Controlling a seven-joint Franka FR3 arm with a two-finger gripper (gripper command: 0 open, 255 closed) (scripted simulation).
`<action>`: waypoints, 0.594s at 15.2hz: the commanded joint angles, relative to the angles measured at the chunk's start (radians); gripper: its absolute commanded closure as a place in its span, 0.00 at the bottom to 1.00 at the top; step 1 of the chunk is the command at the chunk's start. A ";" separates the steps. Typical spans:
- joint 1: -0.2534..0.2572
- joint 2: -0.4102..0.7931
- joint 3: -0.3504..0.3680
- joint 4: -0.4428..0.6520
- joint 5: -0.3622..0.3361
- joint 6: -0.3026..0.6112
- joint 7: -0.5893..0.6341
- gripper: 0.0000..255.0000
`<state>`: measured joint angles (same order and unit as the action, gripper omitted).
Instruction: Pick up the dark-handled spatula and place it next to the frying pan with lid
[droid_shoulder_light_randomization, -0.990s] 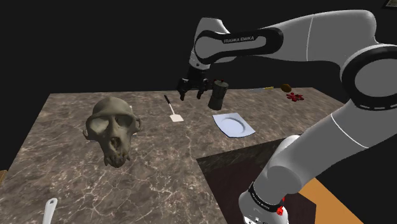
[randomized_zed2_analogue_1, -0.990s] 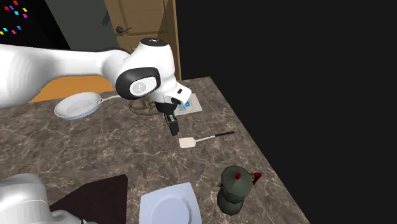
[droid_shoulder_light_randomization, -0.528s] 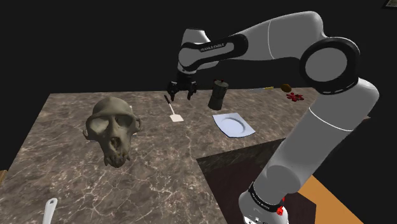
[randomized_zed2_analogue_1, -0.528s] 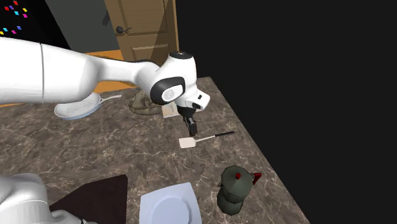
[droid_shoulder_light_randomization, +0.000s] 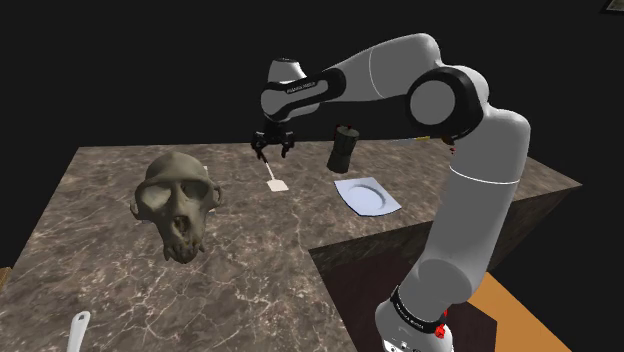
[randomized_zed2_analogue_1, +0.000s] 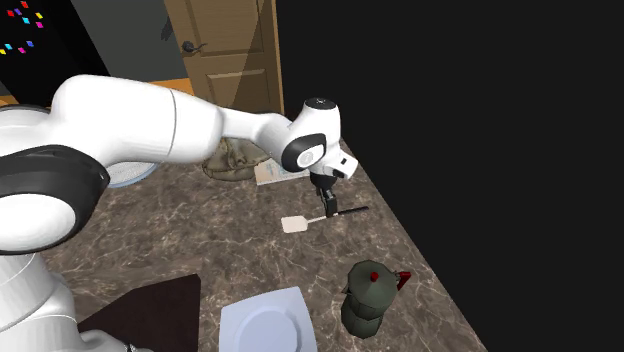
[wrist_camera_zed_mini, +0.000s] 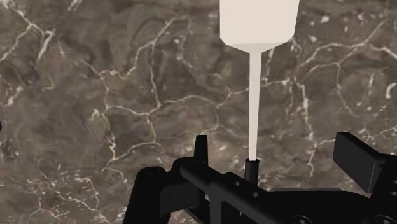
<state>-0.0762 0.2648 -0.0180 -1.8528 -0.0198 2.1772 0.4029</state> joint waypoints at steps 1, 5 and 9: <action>-0.002 0.037 -0.004 0.019 -0.003 0.019 0.007 0.00; -0.002 0.065 -0.004 0.003 -0.003 0.063 0.007 0.00; -0.003 0.084 -0.004 -0.006 -0.003 0.091 0.007 0.00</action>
<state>-0.0783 0.3446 -0.0218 -1.8599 -0.0231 2.2650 0.4108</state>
